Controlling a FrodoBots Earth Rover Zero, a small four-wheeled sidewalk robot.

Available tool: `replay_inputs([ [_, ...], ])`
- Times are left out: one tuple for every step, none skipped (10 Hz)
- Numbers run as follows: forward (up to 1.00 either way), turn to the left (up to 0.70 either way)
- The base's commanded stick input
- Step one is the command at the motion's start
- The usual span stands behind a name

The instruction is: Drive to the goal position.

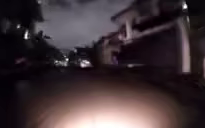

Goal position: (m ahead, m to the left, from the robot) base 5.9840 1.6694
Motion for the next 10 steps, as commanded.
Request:
replay_inputs([
  [1.0,0.26],
  [1.0,0.13],
  [1.0,0.0],
  [0.34,0.0],
  [0.58,0.0],
  [1.0,0.09],
  [1.0,0.27],
  [1.0,0.27],
  [1.0,0.27],
  [1.0,0.13],
])
